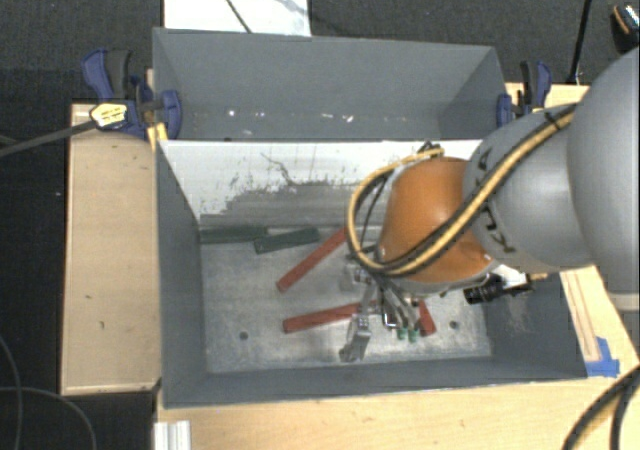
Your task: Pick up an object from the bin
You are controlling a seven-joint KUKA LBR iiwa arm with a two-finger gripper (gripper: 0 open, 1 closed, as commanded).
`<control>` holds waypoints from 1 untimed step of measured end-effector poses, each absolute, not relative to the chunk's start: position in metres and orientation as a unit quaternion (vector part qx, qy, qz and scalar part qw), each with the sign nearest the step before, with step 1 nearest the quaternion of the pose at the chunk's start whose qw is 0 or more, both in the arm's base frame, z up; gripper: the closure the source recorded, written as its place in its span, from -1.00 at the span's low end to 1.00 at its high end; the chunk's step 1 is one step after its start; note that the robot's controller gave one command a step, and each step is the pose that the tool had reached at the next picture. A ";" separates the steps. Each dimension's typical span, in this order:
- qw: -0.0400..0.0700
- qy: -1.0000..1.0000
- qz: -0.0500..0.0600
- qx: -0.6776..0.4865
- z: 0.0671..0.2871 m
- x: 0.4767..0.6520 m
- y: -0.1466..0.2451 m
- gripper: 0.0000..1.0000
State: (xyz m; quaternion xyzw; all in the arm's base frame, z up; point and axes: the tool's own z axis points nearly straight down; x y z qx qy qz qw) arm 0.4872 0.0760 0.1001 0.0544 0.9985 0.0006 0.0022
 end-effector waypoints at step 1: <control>-0.002 0.988 0.000 0.155 0.069 0.488 0.088 -1.00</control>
Offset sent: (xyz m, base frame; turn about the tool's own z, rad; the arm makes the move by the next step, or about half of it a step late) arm 0.0015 0.0115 -0.0301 0.2024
